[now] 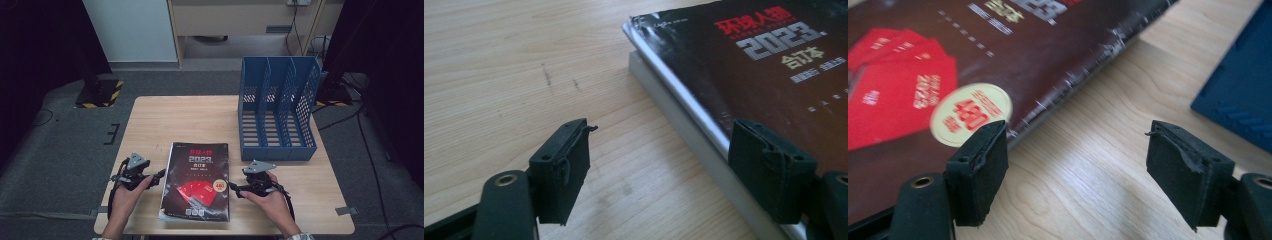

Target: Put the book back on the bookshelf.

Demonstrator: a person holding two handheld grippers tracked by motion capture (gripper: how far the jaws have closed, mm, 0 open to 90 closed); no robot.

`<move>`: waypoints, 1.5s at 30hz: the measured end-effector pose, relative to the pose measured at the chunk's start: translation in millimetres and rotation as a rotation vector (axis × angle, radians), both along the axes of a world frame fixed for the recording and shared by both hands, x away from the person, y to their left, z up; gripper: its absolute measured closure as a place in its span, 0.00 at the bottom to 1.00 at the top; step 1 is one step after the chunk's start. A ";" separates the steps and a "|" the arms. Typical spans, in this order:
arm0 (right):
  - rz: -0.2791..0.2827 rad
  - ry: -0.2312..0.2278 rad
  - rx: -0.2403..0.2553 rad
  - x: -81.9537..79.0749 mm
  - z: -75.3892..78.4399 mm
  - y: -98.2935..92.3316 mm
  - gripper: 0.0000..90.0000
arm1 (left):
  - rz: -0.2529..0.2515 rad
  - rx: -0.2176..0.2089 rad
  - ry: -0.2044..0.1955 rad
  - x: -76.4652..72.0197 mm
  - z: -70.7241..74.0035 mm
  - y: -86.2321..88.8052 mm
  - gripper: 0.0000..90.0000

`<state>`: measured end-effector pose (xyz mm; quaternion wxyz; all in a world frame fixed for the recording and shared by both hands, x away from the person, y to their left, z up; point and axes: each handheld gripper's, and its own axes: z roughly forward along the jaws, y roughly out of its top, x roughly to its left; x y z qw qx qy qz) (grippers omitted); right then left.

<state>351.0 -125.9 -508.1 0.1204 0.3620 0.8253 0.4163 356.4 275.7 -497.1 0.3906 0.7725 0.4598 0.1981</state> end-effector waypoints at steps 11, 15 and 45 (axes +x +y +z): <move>0.120 -0.042 0.040 21.8 24.3 32.6 0.16 | -0.055 -0.022 -0.025 -7.9 7.0 -15.3 0.40; 0.128 -0.014 0.045 19.8 13.3 40.4 0.17 | -0.085 -0.008 -0.026 -8.8 6.3 -24.7 0.44; 0.104 0.115 0.092 22.6 -10.7 33.6 0.12 | -0.092 -0.051 0.035 -3.8 -10.7 -28.8 0.35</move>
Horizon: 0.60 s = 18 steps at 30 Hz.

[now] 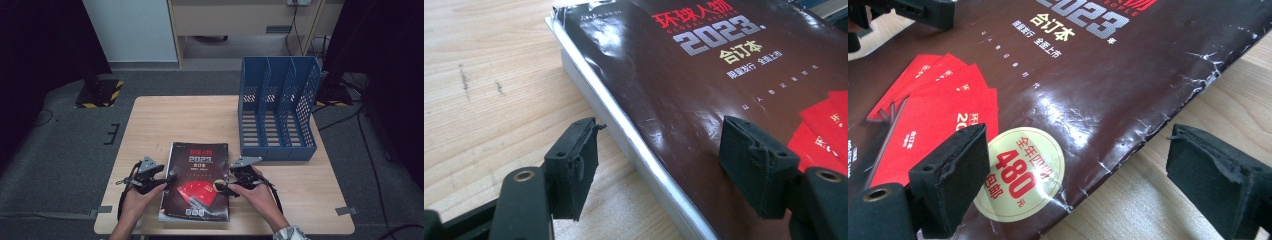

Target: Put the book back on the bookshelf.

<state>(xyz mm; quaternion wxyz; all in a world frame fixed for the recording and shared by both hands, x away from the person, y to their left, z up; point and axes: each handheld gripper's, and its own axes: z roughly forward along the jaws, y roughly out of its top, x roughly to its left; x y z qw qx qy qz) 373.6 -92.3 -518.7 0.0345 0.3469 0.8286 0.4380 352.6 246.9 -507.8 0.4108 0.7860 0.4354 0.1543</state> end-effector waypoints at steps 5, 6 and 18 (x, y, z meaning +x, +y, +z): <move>0.005 -0.002 0.010 0.0 0.0 0.4 0.14 | -0.019 -0.018 0.019 0.1 -0.9 -2.3 0.35; 0.006 0.007 0.016 -0.4 -0.3 0.9 0.14 | -0.025 -0.020 0.021 -0.1 -0.8 -2.9 0.36; -0.007 -0.004 0.044 -2.4 5.0 1.8 0.15 | -0.029 -0.021 0.024 -0.2 -1.0 -3.6 0.37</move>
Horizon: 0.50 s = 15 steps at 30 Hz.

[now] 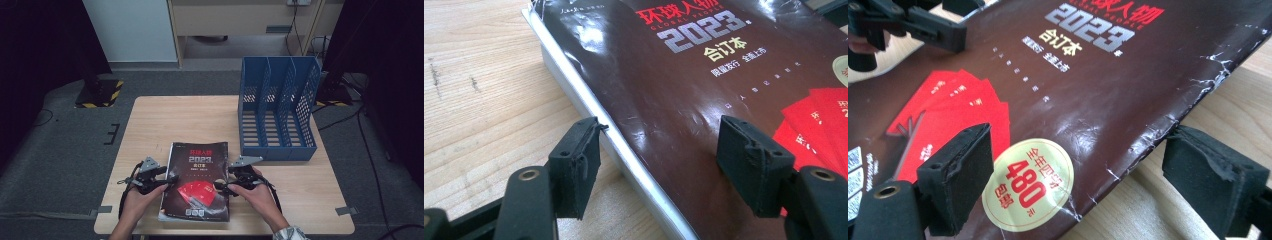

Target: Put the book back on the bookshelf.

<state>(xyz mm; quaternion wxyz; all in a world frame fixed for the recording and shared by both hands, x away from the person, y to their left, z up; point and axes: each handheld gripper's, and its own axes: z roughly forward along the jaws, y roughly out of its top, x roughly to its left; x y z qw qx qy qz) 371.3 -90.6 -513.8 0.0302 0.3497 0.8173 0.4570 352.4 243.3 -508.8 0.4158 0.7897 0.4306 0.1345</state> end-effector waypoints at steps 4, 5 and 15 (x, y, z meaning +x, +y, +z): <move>0.000 -0.012 0.023 -0.7 4.4 2.1 0.15 | -0.001 0.003 -0.001 -0.1 0.1 0.0 0.37; 0.000 -0.022 0.030 -0.8 7.5 3.9 0.15 | -0.001 0.004 -0.002 -0.1 0.1 0.1 0.37; 0.021 -0.028 0.063 7.0 20.0 14.1 0.16 | 0.002 0.002 -0.004 0.0 -0.4 0.2 0.37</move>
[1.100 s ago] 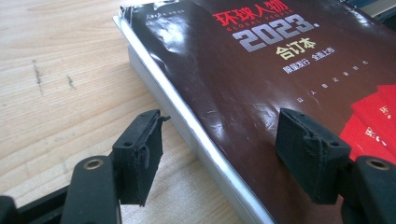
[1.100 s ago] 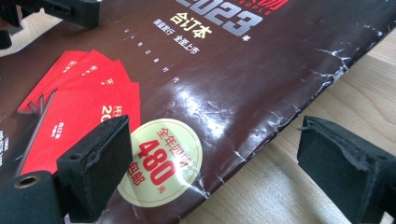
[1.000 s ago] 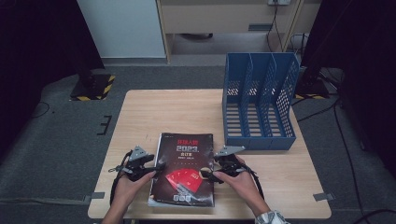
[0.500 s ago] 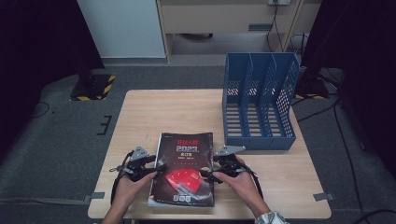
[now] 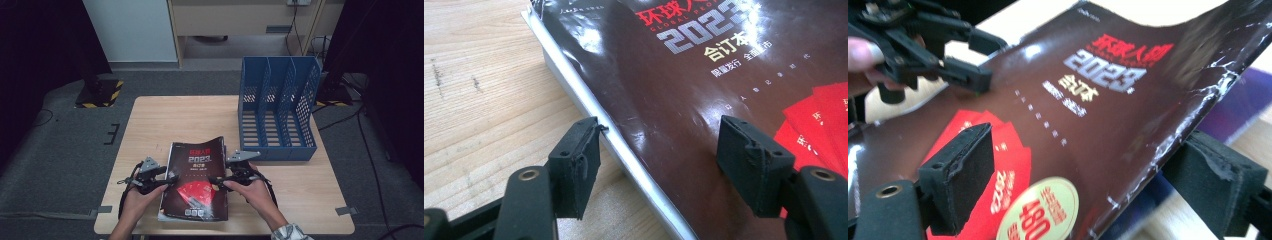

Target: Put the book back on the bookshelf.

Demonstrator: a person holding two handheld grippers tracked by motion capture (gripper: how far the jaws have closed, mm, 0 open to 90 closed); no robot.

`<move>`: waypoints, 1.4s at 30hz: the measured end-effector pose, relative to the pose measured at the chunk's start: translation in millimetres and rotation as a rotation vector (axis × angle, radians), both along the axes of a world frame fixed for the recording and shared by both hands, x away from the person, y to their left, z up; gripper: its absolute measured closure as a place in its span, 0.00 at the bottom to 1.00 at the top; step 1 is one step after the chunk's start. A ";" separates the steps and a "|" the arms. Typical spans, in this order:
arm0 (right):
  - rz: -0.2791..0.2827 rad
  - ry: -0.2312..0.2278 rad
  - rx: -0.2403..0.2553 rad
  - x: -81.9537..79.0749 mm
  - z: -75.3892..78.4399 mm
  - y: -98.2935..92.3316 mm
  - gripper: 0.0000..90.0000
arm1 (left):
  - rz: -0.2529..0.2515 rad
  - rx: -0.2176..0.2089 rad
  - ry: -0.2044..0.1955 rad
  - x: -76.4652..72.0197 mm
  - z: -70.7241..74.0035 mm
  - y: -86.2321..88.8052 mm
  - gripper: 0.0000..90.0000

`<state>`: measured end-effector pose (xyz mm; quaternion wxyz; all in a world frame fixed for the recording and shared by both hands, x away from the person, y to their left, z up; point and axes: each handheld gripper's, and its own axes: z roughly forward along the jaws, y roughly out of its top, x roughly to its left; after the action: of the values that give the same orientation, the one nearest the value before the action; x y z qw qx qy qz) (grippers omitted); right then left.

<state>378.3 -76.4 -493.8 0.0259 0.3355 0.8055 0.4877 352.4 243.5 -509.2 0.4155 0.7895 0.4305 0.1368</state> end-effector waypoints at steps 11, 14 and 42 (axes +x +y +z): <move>-0.005 0.023 -0.001 10.2 1.4 16.1 0.19 | -0.003 0.008 -0.003 -0.5 0.2 0.2 0.37; -0.007 0.035 -0.003 12.3 0.6 19.1 0.20 | -0.002 0.008 -0.004 -0.6 0.1 0.0 0.37; -0.019 0.086 -0.130 21.6 -0.1 44.3 0.58 | 0.000 -0.006 0.000 -0.1 -0.9 0.4 0.36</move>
<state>399.8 -32.1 -493.9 0.0174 0.3615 0.8325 0.4194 352.2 244.0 -510.1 0.4177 0.7883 0.4310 0.1356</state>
